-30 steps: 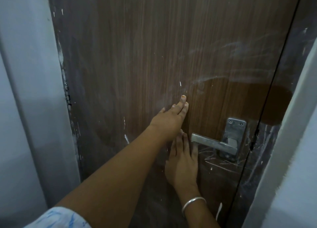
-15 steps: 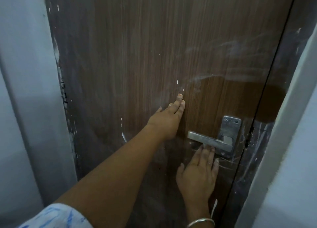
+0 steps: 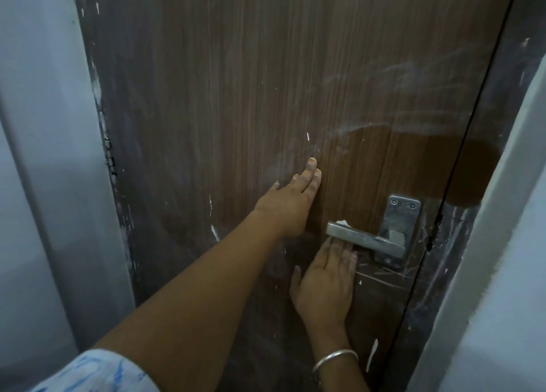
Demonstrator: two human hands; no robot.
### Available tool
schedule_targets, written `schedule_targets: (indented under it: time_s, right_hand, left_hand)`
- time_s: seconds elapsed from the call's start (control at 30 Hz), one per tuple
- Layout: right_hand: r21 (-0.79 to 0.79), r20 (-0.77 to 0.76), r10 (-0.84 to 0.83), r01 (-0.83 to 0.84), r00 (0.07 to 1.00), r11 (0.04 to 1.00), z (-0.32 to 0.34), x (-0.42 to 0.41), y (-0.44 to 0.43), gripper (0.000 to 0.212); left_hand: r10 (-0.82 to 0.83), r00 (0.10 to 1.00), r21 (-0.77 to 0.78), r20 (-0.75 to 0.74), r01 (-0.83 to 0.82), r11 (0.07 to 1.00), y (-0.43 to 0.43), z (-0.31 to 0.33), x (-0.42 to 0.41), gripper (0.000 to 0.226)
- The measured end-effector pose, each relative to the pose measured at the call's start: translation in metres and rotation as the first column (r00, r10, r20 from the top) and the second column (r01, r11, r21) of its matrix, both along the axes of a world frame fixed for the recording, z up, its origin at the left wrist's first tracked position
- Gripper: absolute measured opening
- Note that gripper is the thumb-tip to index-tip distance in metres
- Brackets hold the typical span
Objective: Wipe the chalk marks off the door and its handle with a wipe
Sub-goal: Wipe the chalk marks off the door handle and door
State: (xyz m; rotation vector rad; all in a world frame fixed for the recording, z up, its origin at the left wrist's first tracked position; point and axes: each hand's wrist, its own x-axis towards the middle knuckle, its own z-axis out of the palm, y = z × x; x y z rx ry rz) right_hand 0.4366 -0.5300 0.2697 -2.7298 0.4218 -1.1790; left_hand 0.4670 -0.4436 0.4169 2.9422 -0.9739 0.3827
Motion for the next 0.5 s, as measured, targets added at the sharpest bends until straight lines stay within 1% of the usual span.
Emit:
schedule_targets:
  time_s: [0.07,0.13,0.2,0.27,0.33,0.4,0.5]
  right_hand:
    - [-0.040,-0.032,0.029,-0.030,0.999,0.999,0.000,0.002,0.003,0.091]
    - [-0.067,-0.029,0.023,-0.025,0.999,0.997,-0.001,0.001,0.001,0.091]
    - [-0.034,-0.012,-0.031,0.031,0.999,0.999,0.000,-0.004,-0.005,0.088]
    - [0.042,0.012,-0.096,0.095,0.995,0.995,0.002,-0.008,-0.011,0.084]
    - [0.097,0.037,-0.107,0.103,0.994,0.990,0.004,-0.008,-0.012,0.084]
    - [0.103,0.079,-0.085,0.077,0.993,0.992,0.008,-0.006,-0.012,0.087]
    - [0.065,0.171,-0.067,0.056,0.983,0.996,0.020,-0.002,-0.016,0.092]
  left_hand:
    - [0.005,1.000,0.004,-0.004,-0.005,1.000,0.000,0.001,-0.001,0.088]
    - [0.008,1.000,0.003,-0.005,-0.008,1.000,-0.001,0.001,-0.002,0.089]
    - [0.006,1.000,0.004,-0.008,-0.006,1.000,0.000,0.001,-0.003,0.089]
    - [0.007,1.000,0.005,-0.007,-0.007,1.000,0.000,0.001,-0.003,0.087]
    - [0.005,1.000,0.005,-0.006,-0.005,1.000,0.001,0.001,-0.002,0.086]
    - [0.004,1.000,0.007,-0.011,-0.003,1.000,0.001,0.002,-0.002,0.087]
    - [0.010,1.000,0.023,-0.013,-0.010,1.000,0.001,0.002,0.000,0.089]
